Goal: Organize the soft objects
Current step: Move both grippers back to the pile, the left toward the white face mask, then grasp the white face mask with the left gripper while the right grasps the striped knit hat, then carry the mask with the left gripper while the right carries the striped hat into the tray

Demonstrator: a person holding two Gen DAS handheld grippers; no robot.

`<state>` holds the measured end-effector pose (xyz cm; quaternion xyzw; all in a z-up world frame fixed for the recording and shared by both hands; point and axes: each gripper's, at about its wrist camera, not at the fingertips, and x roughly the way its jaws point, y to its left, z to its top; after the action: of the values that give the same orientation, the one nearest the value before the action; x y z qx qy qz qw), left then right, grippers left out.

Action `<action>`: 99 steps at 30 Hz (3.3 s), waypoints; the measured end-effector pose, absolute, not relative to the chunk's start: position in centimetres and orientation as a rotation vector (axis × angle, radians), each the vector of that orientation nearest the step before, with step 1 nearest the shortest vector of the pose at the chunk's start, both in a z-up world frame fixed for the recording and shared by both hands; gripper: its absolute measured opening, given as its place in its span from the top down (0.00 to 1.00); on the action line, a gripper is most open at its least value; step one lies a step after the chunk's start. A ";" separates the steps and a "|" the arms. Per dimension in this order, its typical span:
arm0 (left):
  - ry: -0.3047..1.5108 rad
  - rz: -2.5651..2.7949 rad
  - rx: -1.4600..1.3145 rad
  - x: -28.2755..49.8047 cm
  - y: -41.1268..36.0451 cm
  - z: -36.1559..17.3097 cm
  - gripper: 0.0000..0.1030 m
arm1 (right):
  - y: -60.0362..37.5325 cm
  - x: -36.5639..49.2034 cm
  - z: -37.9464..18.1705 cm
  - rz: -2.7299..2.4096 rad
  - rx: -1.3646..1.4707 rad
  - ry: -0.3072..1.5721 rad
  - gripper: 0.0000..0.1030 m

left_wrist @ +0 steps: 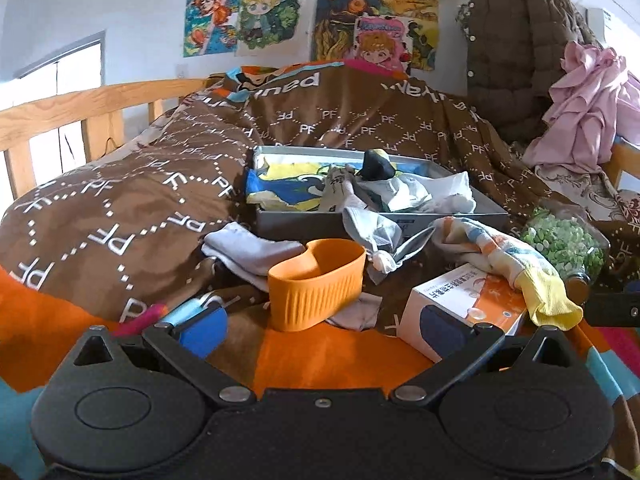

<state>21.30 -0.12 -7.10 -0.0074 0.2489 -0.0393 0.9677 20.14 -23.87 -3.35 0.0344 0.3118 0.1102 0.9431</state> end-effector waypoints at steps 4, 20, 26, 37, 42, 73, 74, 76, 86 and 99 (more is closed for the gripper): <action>0.486 -0.104 -0.009 22.1 -0.4 -6.9 0.01 | -23.3 21.1 -3.2 0.219 0.034 0.590 0.00; 0.447 -0.141 0.014 28.9 -3.4 -5.5 0.01 | -23.7 27.0 -4.5 0.220 -0.033 0.575 0.00; 0.479 -0.137 -0.016 31.5 -4.1 -5.6 0.01 | -24.1 28.3 -5.0 0.247 -0.026 0.589 0.00; 0.595 -0.182 0.087 35.2 -5.4 -6.6 0.01 | -24.5 30.8 -5.7 0.319 -0.006 0.603 0.01; 0.626 -0.253 0.111 35.9 -6.0 -7.0 0.01 | -25.1 31.1 -5.9 0.336 0.048 0.622 0.04; 0.653 -0.238 0.260 35.6 -7.4 -8.1 0.44 | -26.1 31.8 -6.9 0.352 0.222 0.716 0.27; 0.654 -0.235 0.259 35.6 -7.4 -8.1 0.48 | -25.9 31.8 -6.9 0.354 0.219 0.715 0.31; 0.655 -0.230 0.254 35.6 -7.3 -8.0 0.53 | -25.8 31.8 -6.9 0.363 0.227 0.716 0.38; 0.647 -0.243 0.262 35.1 -8.0 -7.3 0.68 | -26.1 31.6 -6.8 0.346 0.272 0.701 0.67; 0.618 -0.195 0.221 33.9 -8.6 -3.8 0.75 | -25.6 30.3 -5.5 0.319 0.199 0.578 0.76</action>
<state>33.88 -8.56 -3.83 0.1084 0.3031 -0.0957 0.9419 30.30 -25.63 -5.47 0.0976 0.2831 0.1566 0.9412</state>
